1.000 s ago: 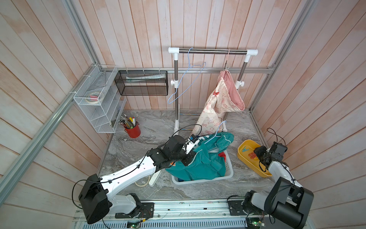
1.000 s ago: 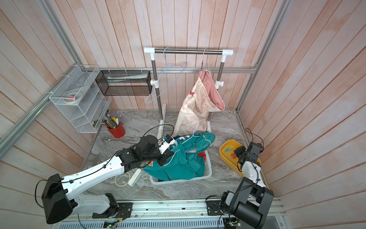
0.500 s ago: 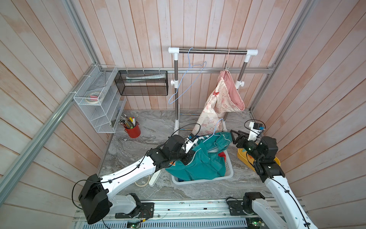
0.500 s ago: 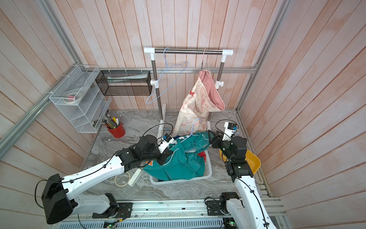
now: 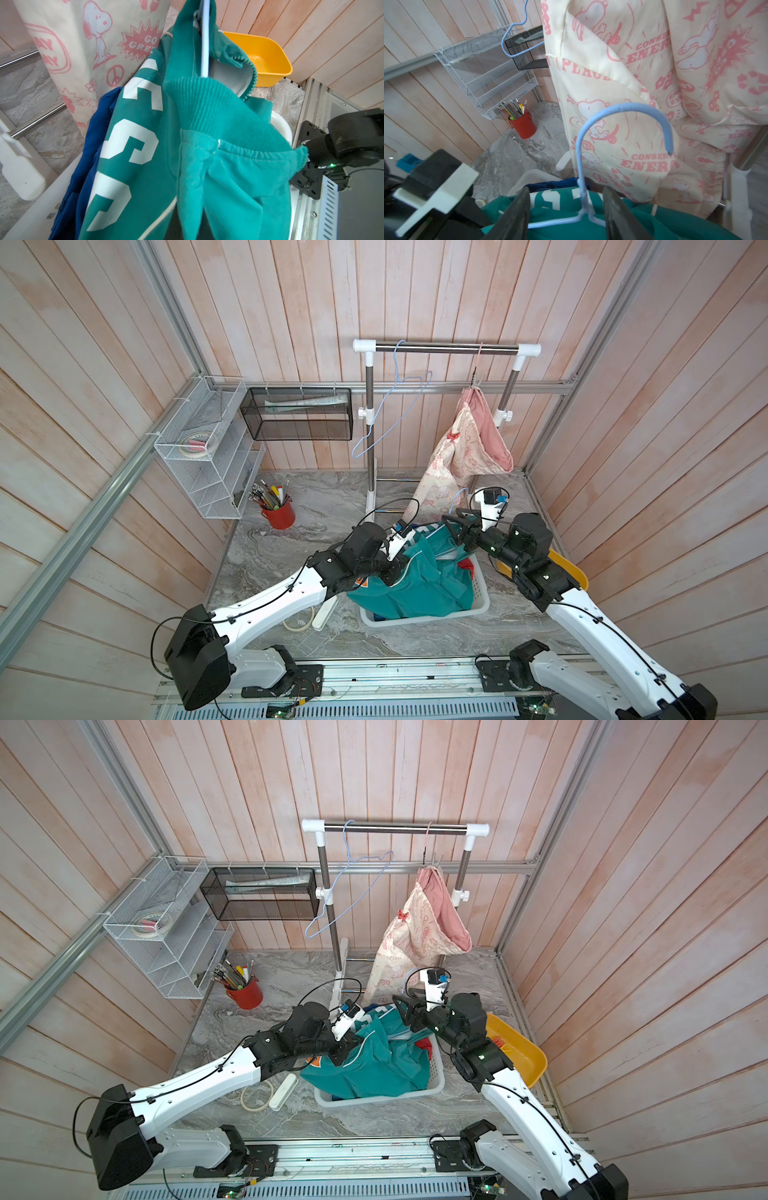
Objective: Remove the clothespins securing jackets to the hanger
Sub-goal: Remove the jacket from the hanger.
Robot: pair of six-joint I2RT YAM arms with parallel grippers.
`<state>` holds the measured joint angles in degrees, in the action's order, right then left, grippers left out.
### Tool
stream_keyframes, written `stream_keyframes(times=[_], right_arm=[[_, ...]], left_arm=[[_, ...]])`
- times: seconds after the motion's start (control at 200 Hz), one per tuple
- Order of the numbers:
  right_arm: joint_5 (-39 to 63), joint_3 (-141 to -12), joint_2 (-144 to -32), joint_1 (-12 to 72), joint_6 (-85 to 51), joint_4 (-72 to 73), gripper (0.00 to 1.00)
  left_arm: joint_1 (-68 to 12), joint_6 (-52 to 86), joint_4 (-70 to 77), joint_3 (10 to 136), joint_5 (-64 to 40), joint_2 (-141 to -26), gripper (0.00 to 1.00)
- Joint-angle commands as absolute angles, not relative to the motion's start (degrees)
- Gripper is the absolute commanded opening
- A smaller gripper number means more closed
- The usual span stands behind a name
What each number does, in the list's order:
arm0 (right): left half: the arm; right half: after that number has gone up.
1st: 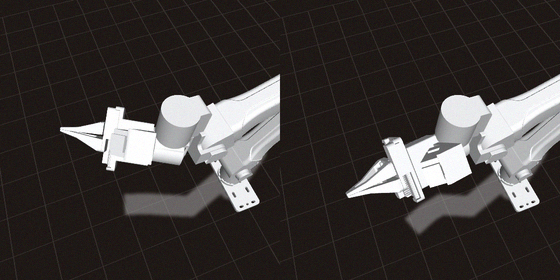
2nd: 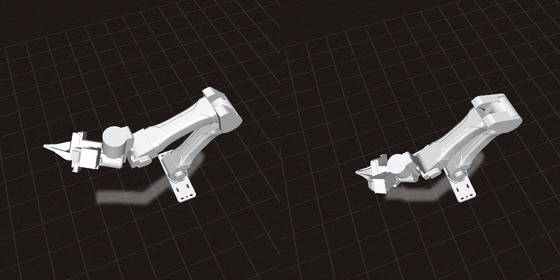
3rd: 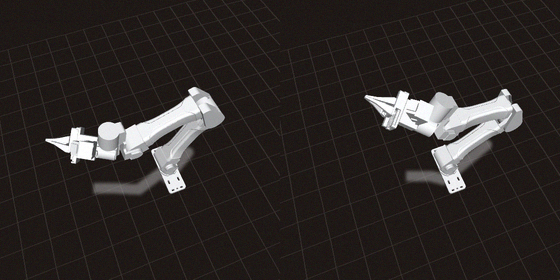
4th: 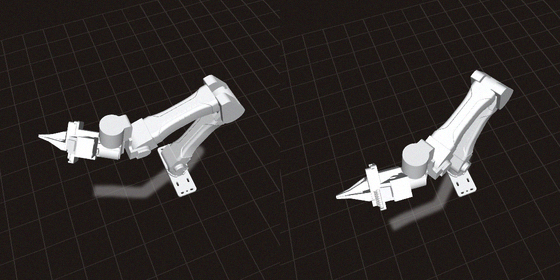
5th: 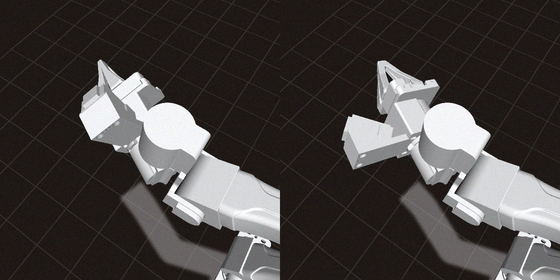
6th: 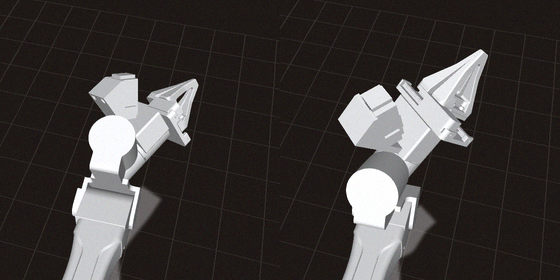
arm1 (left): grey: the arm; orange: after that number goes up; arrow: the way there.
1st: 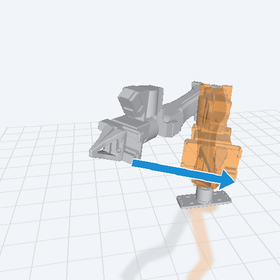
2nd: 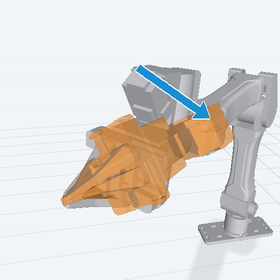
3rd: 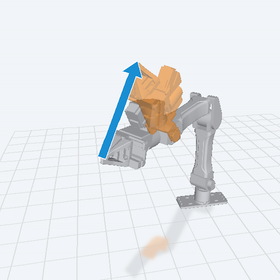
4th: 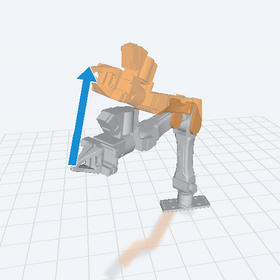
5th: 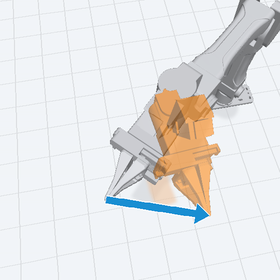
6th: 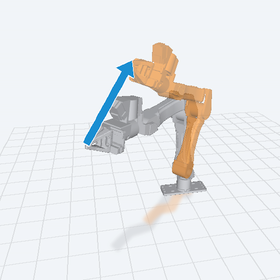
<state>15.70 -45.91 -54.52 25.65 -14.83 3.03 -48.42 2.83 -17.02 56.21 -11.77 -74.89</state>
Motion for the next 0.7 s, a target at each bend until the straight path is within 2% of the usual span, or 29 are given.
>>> stream_keyframes(times=[0.0, 0.325, 0.375, 0.44, 0.49, 0.55, 0.695], right_arm=[[12.25, -48.23, -56.26, 26.1, -13.01, 3.64, 0.46], [13.38, -48.22, -58.29, 28.18, -12.92, 3.78, 0.24], [14.07, -48.0, -58.32, 28.19, -12.82, 3.94, 0.17], [14.05, -48.15, -58.44, 28.19, -12.73, 3.67, 0.0], [13.58, -48.54, -58.24, 28.21, -12.57, 2.76, 0.0], [13.63, -48.5, -57.45, 28.18, -12.48, 2.12, 0.0], [10.97, -49.37, -55.03, 28.11, -12.21, 1.62, 0.0]], left_arm=[[-48.25, 2.89, -15.46, 55.22, -13.2, -73.97, 0.0], [-48.25, 2.55, -15.04, 55.05, -13.87, -73.56, 0.0], [-48.25, 2.3, -14.89, 55.01, -14.38, -73.48, 0.0], [-48.26, 2.07, -14.77, 54.77, -14.91, -73.17, 0.0], [-48.34, 1.56, -14.64, 54.71, -15.48, -72.75, 0.0], [-48.58, 0.92, -15.12, 54.91, -15.56, -71.83, 0.09], [-49.13, 0.45, -16.2, 55.13, -14.63, -66.02, 0.53]])
